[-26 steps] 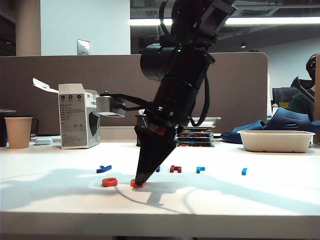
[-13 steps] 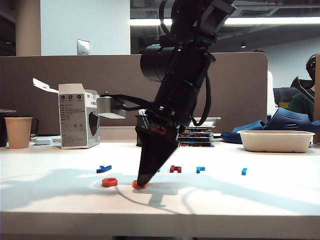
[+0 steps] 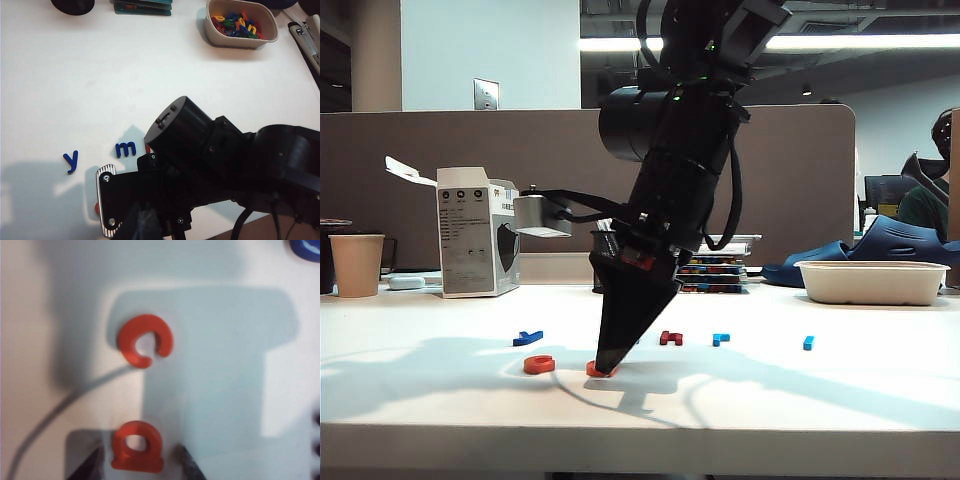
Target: Select the appropriate letters from the row of letter magnets placed on the table to arrange into the word "car".
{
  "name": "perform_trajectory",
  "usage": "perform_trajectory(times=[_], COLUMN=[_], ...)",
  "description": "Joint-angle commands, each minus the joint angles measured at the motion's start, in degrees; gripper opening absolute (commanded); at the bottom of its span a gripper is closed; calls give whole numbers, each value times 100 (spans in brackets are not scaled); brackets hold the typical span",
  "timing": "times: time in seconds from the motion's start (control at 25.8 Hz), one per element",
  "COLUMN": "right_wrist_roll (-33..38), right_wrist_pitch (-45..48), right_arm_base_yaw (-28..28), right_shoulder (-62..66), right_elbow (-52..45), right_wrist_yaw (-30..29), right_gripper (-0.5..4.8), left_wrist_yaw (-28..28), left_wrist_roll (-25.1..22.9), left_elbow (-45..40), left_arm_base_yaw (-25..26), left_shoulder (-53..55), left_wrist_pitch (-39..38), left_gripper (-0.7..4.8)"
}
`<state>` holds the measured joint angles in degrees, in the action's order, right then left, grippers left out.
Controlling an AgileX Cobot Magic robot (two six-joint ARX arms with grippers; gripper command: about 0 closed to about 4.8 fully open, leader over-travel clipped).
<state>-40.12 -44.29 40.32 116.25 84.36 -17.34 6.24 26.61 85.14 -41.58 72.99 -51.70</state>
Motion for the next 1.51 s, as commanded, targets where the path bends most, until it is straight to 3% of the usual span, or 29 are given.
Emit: perform_trajectory(times=[0.04, 0.66, 1.12, 1.51], right_wrist_roll=[7, 4, 35, 2653], right_wrist_pitch=[-44, -431, -487, -809], right_arm_base_yaw=[2, -240, -890, -951], right_shoulder=[2, -15, -22, -328], right_elbow=[-2, 876, 876, 879], right_wrist_yaw=[74, 385, 713, 1025], right_gripper=[203, 203, 202, 198], left_wrist_yaw=[17, 17, 17, 17], left_wrist_roll=[-24, -24, -24, -24], left_elbow=[37, 37, 37, 37], left_arm_base_yaw=[-7, -7, -7, -7], left_shoulder=[-17, -17, -17, -17], left_wrist_pitch=[39, 39, 42, 39], left_gripper=[-6, -6, -6, -6])
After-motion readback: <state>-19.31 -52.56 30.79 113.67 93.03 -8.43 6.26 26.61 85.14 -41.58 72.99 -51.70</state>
